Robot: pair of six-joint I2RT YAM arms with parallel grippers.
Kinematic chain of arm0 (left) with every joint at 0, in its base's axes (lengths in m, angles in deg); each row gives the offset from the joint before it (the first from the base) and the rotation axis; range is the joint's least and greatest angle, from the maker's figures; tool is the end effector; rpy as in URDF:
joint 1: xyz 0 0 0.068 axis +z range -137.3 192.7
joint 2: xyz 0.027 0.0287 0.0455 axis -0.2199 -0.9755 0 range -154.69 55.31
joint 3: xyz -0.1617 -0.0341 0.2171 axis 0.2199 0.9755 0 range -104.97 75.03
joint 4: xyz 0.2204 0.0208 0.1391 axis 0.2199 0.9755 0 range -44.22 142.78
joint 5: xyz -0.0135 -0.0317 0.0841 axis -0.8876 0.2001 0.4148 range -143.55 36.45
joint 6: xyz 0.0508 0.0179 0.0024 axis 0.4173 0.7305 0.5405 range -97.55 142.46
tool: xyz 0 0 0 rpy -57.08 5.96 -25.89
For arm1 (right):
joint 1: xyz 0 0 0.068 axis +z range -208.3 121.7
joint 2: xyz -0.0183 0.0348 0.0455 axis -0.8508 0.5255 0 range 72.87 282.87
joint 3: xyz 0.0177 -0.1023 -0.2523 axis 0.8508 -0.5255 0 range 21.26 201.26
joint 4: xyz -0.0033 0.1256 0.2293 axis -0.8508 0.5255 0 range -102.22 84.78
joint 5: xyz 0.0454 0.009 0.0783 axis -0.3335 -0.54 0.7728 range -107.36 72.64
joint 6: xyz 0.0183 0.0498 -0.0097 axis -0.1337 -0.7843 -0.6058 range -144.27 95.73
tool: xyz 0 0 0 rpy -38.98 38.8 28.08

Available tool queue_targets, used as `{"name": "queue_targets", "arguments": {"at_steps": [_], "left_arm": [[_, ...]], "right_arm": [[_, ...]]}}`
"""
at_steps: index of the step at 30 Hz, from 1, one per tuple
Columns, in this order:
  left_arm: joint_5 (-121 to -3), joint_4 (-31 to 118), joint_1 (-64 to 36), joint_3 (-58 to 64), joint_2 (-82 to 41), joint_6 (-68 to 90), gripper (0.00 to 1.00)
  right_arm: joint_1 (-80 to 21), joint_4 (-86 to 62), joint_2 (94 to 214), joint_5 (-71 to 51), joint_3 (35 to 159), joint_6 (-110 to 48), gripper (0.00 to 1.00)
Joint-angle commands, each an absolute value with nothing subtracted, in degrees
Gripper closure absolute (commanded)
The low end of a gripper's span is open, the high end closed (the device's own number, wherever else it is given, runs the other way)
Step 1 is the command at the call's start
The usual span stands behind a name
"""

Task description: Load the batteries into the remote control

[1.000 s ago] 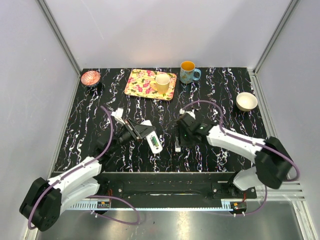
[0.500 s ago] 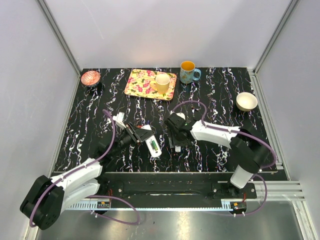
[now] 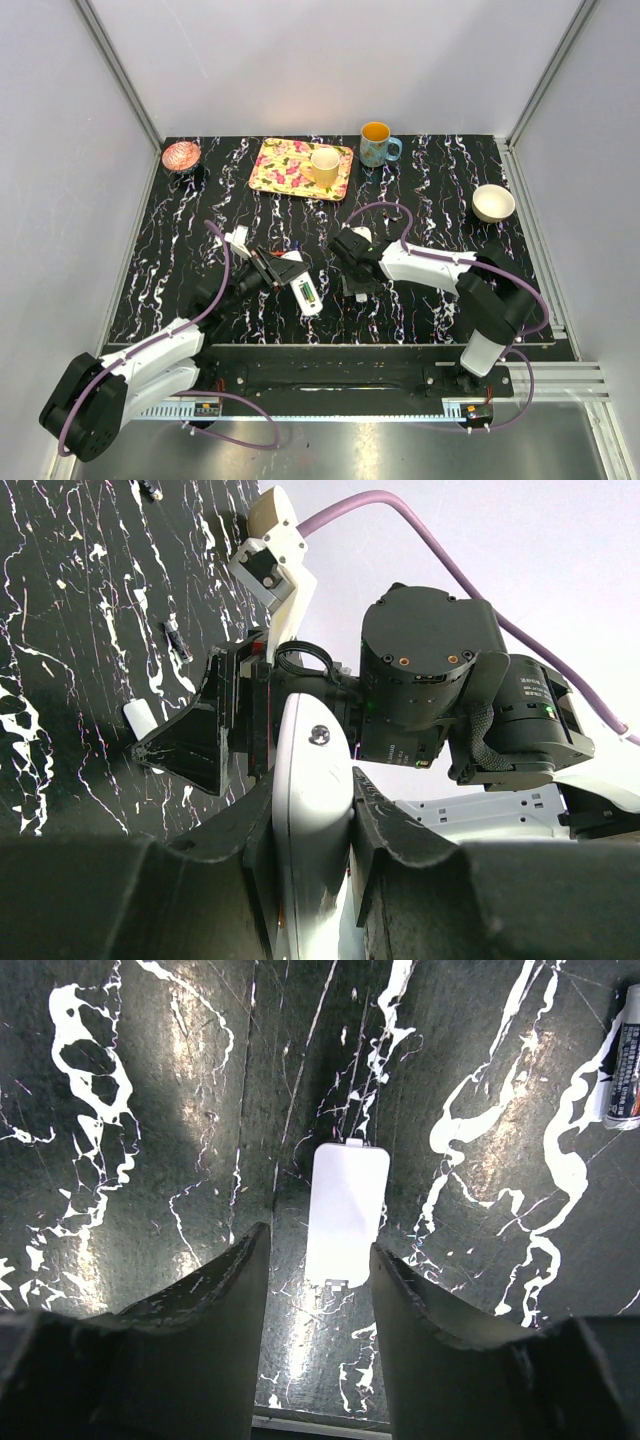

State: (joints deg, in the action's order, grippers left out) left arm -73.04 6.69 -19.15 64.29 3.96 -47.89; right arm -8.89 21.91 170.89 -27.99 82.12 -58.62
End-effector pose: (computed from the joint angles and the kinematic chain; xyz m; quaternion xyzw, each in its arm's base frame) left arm 0.1531 -0.1091 0.2029 -0.1213 0.7056 -0.6112 0.3374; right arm 0.2154 0.2412 0.1715 -0.1138 0.9759 0.0401 0.1816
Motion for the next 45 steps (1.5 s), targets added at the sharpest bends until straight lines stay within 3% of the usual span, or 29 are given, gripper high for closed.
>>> {"name": "queue_targets", "arguments": {"at_steps": [1, 9, 17, 26, 37, 41, 45], "left_arm": [[-73.9, 3.0, -18.8, 63.7, 4.5, -47.9, 1.0], [-74.0, 3.4, -18.8, 63.4, 4.4, -47.7, 1.0], [-74.5, 2.4, -18.8, 63.6, 3.3, -48.1, 1.0], [-74.4, 1.8, -18.8, 63.9, 2.9, -48.2, 1.0], [-74.4, 1.0, -18.8, 64.4, 2.7, -48.5, 1.0], [-74.4, 0.6, -18.8, 64.5, 2.3, -48.6, 1.0], [-74.1, 0.4, -18.9, 64.3, 2.0, -48.7, 1.0]], "right_arm": [[-8.5, 21.6, 169.5, -29.5, 83.7, -59.2, 0.46], [-8.6, 22.1, 168.9, -30.9, 82.3, -59.2, 0.42], [-8.6, 20.8, 170.8, -30.1, 80.7, -59.3, 0.51], [-8.6, 20.2, 171.6, -29.8, 79.8, -60.2, 0.51], [-8.6, 19.9, 171.4, -28.9, 79.0, -60.1, 0.66], [-8.6, 20.4, 171.2, -29.1, 79.1, -59.9, 0.76], [-8.6, 21.8, 168.7, -30.4, 79.5, -59.4, 0.78]]}}
